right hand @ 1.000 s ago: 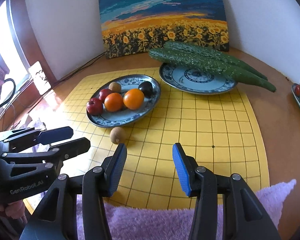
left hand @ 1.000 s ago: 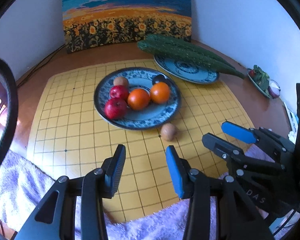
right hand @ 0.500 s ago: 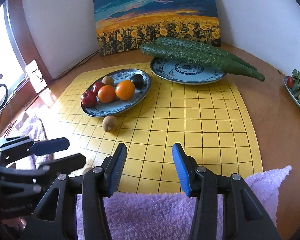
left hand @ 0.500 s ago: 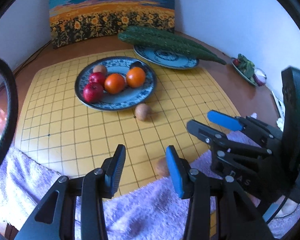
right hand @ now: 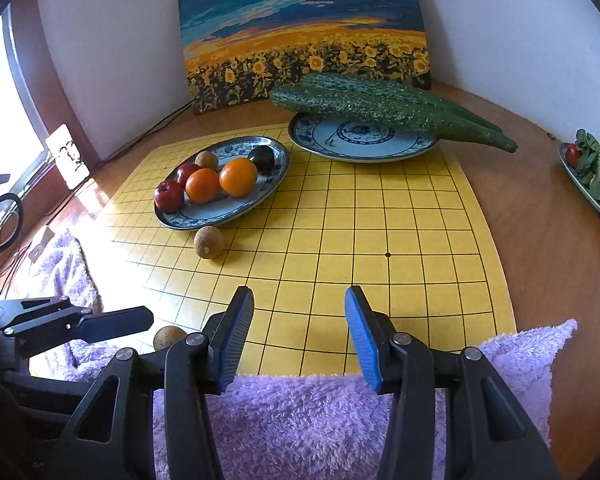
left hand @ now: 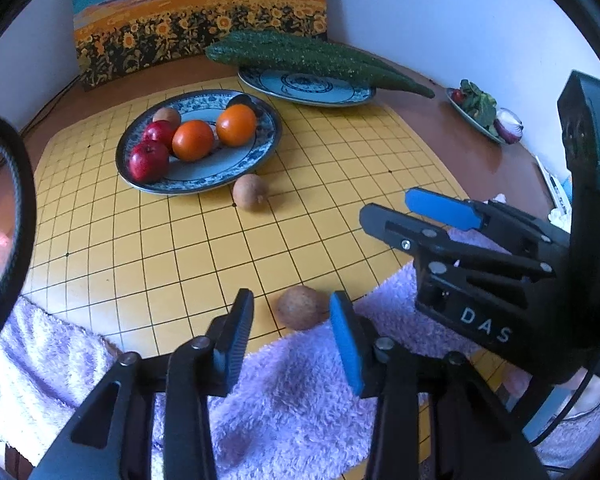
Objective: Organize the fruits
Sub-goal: 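Move both tools back down toward the two brown kiwis on the board, then close the left tool on the nearer brown kiwi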
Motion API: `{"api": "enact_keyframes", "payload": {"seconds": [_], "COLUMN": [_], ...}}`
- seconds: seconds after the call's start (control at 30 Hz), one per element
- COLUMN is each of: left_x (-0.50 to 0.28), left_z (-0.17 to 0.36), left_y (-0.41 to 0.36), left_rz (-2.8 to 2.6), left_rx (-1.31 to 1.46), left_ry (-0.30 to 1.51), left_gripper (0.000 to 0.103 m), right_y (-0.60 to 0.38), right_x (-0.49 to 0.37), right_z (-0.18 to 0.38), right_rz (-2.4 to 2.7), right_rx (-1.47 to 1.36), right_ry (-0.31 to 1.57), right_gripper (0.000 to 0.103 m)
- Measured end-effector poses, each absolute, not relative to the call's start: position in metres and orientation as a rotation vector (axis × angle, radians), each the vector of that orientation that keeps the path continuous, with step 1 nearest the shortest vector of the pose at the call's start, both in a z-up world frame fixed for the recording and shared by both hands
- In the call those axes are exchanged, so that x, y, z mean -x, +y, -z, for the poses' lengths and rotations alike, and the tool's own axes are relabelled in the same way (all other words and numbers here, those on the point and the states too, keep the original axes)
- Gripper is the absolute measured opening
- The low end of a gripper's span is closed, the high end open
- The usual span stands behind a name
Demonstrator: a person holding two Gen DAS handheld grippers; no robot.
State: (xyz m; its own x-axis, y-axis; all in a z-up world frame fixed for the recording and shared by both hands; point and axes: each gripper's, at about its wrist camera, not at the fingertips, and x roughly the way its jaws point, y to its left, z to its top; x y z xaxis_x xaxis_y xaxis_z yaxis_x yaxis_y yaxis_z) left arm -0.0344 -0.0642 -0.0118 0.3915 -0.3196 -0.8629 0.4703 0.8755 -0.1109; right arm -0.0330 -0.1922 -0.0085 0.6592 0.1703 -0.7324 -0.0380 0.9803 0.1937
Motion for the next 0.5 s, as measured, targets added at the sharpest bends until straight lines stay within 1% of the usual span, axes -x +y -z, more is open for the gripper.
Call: {"api": "enact_keyframes", "payload": {"seconds": [0.17, 0.5], "left_x": [0.0329, 0.0291], "left_z": [0.015, 0.0095], "left_y": [-0.0654, -0.0563], "left_rz": [0.521, 0.504], "left_rx": [-0.15, -0.131], "left_ry": [1.063, 1.042], "left_gripper": [0.026, 0.026], "right_y": [-0.1929, -0.1881], "right_x": [0.0329, 0.0302], "right_z": [0.008, 0.007], "right_rz": [-0.122, -0.132], "right_rx": [-0.173, -0.174], "right_ry": [0.84, 0.841], "right_gripper": [0.049, 0.049]}}
